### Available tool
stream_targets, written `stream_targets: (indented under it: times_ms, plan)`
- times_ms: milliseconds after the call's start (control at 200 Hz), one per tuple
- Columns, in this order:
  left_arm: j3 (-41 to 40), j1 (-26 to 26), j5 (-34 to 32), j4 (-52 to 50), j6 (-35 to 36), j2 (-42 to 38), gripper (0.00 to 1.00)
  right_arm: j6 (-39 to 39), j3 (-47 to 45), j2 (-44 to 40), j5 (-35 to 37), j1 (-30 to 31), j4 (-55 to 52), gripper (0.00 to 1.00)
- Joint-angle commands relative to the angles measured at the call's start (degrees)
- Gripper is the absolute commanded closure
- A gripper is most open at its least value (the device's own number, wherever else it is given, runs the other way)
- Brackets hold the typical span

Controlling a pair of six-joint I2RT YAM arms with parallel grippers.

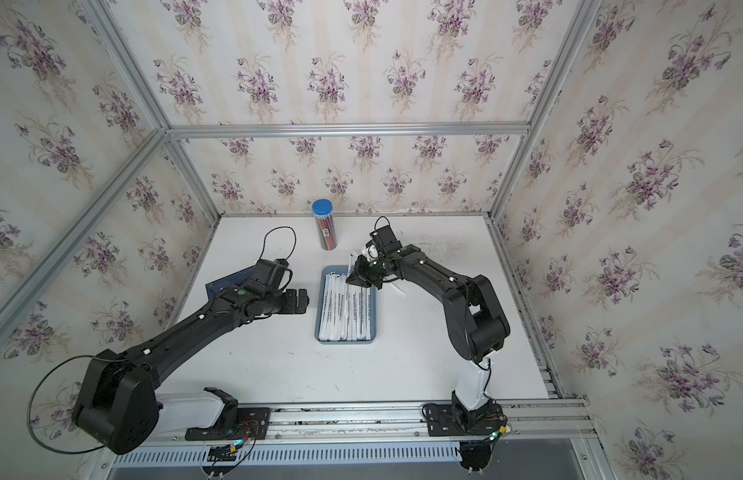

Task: Put the straws into the storage box
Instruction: Place the straw in the storage box.

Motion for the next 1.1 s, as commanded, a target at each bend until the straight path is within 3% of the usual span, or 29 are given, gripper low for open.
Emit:
stream_targets:
  times_ms: [0, 155, 250, 335, 505, 694, 1094]
  plan:
    - [0.1, 0.1, -0.8, 0.0, 0.7, -0.2, 0.00, -3.9, 1.6, 1.5, 8.4, -2.4, -4.5, 0.93]
    - [0.0, 0.1, -0.9, -0.3, 0.6, -0.9, 0.00, -4.4, 0.0, 0.9, 6.6, -9.0, -3.5, 0.94]
    - [0.0, 0.1, -1.3, -0.4, 0.7, -0.7, 0.00, -4.6, -0.6, -0.2, 5.0, -9.4, -3.4, 0.95]
    - [0.1, 0.1, -1.2, -0.4, 0.3, -0.3, 0.00, -4.8, -0.7, -1.7, 5.7, -6.4, -5.5, 0.94]
    - [0.2, 0.2, -1.3, 0.4, -1.0, 0.7, 0.00, -6.0, 0.0, -3.2, 19.3, 3.0, -10.4, 0.95]
    - [0.8, 0.1, -0.7, 0.0, -1.0, 0.7, 0.00, -3.0, 7.1, 3.1, 31.7, 11.3, -12.4, 0.96]
    - [-1.5, 0.2, -0.4, 2.1, -0.8, 0.2, 0.00, -0.8, 9.6, 10.0, 33.7, 13.7, -12.5, 0.95]
